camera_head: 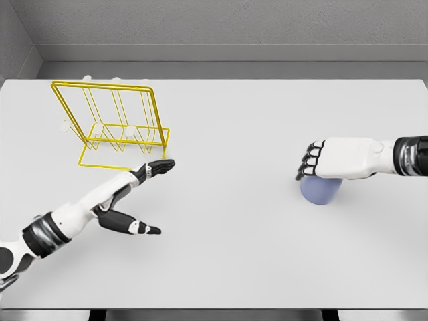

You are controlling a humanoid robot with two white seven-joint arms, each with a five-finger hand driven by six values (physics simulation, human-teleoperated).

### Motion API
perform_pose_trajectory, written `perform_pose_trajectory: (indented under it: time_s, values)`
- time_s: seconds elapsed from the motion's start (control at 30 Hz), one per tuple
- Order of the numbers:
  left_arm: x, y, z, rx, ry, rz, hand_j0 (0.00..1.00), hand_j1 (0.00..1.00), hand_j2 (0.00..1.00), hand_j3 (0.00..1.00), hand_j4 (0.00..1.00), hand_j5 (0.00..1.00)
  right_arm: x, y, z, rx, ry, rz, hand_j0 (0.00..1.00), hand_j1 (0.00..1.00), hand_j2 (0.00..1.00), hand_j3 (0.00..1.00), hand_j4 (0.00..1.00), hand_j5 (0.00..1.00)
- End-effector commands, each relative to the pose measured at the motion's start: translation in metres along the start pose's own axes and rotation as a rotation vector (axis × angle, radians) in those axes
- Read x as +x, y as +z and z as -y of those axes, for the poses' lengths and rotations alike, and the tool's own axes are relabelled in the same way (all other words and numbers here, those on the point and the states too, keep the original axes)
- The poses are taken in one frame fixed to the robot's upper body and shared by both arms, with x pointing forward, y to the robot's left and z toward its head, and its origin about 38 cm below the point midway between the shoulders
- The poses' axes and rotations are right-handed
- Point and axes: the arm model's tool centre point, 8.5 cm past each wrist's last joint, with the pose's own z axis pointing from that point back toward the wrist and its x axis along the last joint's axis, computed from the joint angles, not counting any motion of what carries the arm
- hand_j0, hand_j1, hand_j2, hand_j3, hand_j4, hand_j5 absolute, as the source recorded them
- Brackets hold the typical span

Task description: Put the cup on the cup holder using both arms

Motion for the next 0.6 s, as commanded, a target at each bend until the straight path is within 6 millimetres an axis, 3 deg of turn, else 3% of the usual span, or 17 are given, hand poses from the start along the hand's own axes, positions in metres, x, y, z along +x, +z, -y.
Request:
perform_pose_trajectory:
  time_s: [0.0,0.3,0.57]
  values:
    - [-0.004,-0.001,0.005,-0.016,0.023,-0.027,1.00,1.00,1.00,1.00,1.00,1.00,0.000,0.000,0.000,0.002,0.000,-0.002,0.77,0.77,0.77,0.77,0.77,0.77]
    - [-0.011,-0.014,0.012,0.015,0.179,-0.066,1.00,1.00,1.00,1.00,1.00,1.00,0.000,0.001,0.000,0.004,0.007,-0.007,0.59,0.59,0.59,0.59,0.59,0.59]
    - [-0.017,-0.037,0.022,0.031,0.340,-0.127,1.00,1.00,1.00,1.00,1.00,1.00,-0.006,0.007,0.008,-0.015,0.014,-0.023,0.54,0.54,0.54,0.54,0.54,0.54]
